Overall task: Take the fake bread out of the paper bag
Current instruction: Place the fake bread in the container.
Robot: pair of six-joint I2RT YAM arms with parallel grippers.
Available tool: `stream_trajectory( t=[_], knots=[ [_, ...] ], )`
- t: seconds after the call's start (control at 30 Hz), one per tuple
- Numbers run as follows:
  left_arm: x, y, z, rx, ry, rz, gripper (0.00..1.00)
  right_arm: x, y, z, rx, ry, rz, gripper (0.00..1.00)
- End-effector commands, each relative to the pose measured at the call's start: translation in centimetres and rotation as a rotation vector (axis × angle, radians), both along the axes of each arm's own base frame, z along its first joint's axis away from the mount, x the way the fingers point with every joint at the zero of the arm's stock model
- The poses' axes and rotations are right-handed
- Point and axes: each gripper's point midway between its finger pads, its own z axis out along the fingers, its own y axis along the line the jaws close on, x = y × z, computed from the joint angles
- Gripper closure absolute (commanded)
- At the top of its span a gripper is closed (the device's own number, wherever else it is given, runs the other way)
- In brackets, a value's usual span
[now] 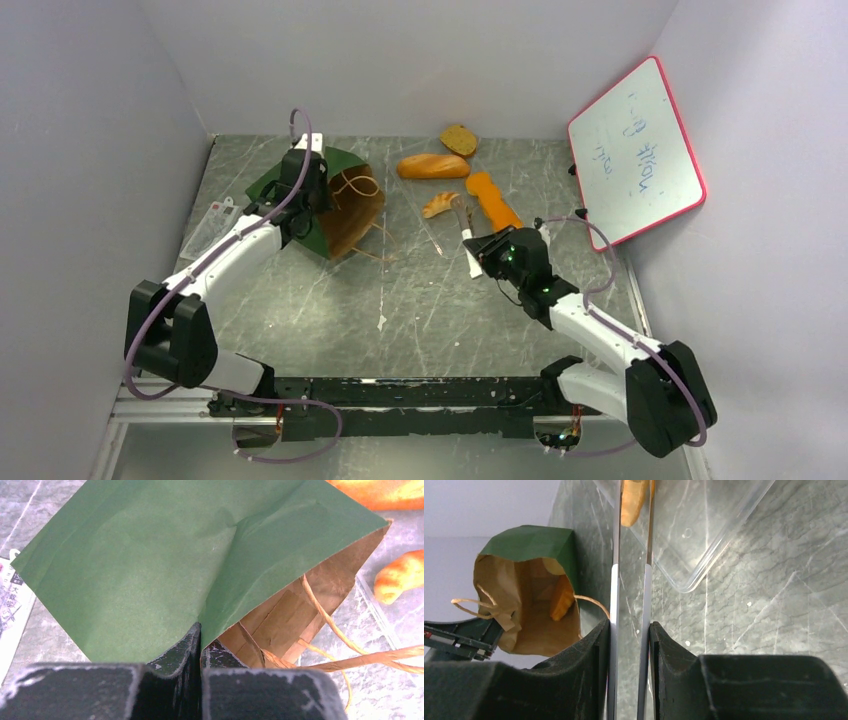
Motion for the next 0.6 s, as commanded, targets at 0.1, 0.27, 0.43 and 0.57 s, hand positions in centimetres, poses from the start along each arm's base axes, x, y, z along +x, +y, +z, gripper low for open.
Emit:
stream_trajectory(
  t=[0.1, 0.27, 0.43, 0.57],
  knots=[
    [-0.8, -0.7, 0.1, -0.027, -0.010, -0.052, 0.93, 1.4, -0.6, 0.9, 0.006, -0.076, -0.005, 0.79],
    [-0.8, -0.9, 0.1, -0.033, -0.006, -0.061, 0.93, 1.5, -1.2, 0.4, 0.009, -0.061, -0.009, 0.64],
    [-0.7, -1.1, 0.1, -0.038, -0.006, -0.068, 0.93, 1.4, -2.2, 0.2, -0.003, -0.046, -0.022, 0.55],
    [-0.6, -1.2, 0.2, -0.039, -0.007, -0.071, 0.93, 1.2, -2.5, 0.0, 0.000, -0.029, -0.017, 0.54]
  ],
)
